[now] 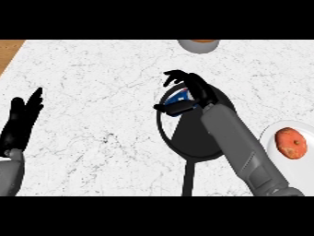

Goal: Pick the can from the plate and place it in the pan

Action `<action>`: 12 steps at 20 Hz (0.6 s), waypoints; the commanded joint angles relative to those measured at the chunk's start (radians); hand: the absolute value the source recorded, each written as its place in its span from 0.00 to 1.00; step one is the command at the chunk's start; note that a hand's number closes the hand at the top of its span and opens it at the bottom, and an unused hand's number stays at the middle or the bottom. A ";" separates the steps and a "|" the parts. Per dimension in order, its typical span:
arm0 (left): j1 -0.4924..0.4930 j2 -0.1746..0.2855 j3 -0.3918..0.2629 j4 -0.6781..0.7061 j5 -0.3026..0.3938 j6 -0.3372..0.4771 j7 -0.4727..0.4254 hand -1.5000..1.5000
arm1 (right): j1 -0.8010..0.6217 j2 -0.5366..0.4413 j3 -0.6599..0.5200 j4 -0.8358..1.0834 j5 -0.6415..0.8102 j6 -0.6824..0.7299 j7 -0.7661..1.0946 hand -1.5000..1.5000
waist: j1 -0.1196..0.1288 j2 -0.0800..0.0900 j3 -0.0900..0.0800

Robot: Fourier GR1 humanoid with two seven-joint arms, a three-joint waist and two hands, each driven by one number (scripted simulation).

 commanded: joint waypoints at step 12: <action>0.031 0.001 0.028 -0.007 -0.002 0.016 0.001 0.50 | -0.100 0.029 -0.076 0.131 -0.338 -0.111 -0.134 0.00 | -0.032 0.019 0.009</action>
